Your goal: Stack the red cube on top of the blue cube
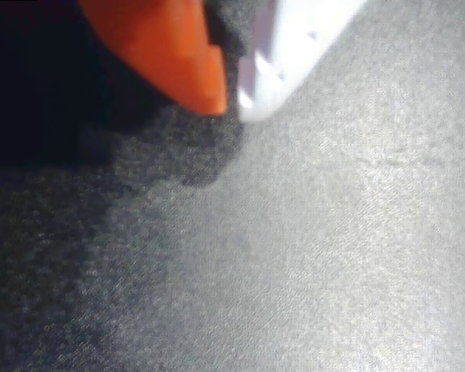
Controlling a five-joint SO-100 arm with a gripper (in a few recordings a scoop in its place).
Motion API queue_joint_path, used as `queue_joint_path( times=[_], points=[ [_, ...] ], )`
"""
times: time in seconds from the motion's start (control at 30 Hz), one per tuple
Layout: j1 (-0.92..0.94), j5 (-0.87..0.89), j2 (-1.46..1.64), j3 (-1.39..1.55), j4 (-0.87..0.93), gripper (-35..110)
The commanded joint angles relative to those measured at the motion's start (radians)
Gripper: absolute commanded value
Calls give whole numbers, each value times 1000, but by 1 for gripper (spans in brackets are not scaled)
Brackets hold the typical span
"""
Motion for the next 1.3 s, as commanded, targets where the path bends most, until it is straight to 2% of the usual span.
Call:
queue_joint_path(
  times=[0.0,1.07,1.27],
  points=[
    [-2,6,5,-5,5,0],
    [38,3,5,-5,5,0],
    [34,-46,5,-58,25,0]
  ],
)
